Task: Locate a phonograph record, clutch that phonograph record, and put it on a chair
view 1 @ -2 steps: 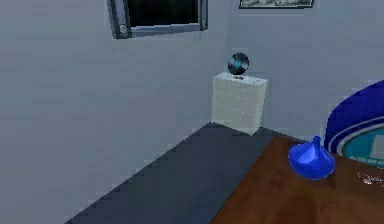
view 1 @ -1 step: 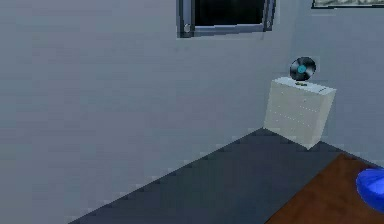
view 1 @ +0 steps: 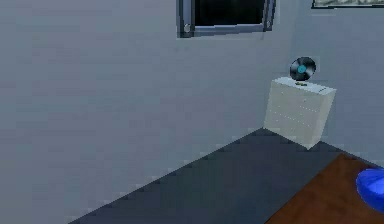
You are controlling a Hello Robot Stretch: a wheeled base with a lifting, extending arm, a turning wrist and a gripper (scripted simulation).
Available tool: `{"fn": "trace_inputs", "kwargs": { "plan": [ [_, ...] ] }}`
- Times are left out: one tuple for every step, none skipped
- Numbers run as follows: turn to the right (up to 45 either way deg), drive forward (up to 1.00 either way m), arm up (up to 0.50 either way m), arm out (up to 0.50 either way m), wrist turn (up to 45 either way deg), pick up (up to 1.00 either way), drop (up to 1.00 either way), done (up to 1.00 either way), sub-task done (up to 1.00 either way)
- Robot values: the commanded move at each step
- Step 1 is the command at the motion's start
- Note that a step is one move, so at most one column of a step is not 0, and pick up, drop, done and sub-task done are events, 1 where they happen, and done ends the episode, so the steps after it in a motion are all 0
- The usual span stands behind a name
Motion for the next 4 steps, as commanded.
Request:
{"fn": "trace_inputs", "kwargs": {
  "plan": [
    [0.0, 0.0, 0.38, 0.0, 0.0, 0.0, 0.0, 0.0, 0.0],
    [0.0, 0.0, 0.0, 0.5, 0.0, 0.0, 0.0, 0.0, 0.0],
    [0.0, 0.0, 0.0, 0.0, 45.0, 0.0, 0.0, 0.0, 0.0],
    [0.0, 0.0, 0.0, 0.0, 45.0, 0.0, 0.0, 0.0, 0.0]
  ]
}}
